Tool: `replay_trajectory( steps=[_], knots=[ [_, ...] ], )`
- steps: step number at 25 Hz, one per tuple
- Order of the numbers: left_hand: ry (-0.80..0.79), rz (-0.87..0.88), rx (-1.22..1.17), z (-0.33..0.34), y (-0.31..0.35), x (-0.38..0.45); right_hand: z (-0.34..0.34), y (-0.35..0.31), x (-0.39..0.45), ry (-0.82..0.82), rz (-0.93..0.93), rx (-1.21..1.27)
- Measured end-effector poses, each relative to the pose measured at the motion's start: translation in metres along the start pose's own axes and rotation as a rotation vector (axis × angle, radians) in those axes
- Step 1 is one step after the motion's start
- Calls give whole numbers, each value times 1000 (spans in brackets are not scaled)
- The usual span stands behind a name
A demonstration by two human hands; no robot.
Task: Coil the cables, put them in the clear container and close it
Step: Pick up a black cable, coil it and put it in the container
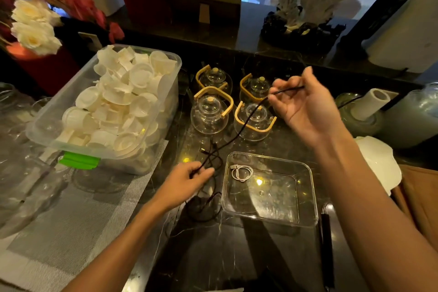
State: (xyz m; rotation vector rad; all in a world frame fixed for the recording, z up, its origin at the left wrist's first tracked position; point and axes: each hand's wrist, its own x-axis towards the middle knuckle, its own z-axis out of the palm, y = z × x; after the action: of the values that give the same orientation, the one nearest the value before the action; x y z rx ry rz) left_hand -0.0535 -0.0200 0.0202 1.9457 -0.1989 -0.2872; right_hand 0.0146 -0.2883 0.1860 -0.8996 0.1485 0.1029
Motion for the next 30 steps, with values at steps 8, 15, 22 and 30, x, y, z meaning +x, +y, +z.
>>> replay_trajectory(
  steps=[8, 15, 22, 30],
  knots=[
    [278, -34, 129, -58, -28, -4, -58, -63, 10, 74, -310, 598],
    [180, -30, 176, -46, 26, 10, -88, -51, 8, 319, -76, 109],
    [-333, -267, -218, 27, 105, 52, -138, 25, -3, 438, 235, -164],
    [-348, -337, -516, 72, 119, 54, -152, 40, -29, 319, 111, -815]
  ],
)
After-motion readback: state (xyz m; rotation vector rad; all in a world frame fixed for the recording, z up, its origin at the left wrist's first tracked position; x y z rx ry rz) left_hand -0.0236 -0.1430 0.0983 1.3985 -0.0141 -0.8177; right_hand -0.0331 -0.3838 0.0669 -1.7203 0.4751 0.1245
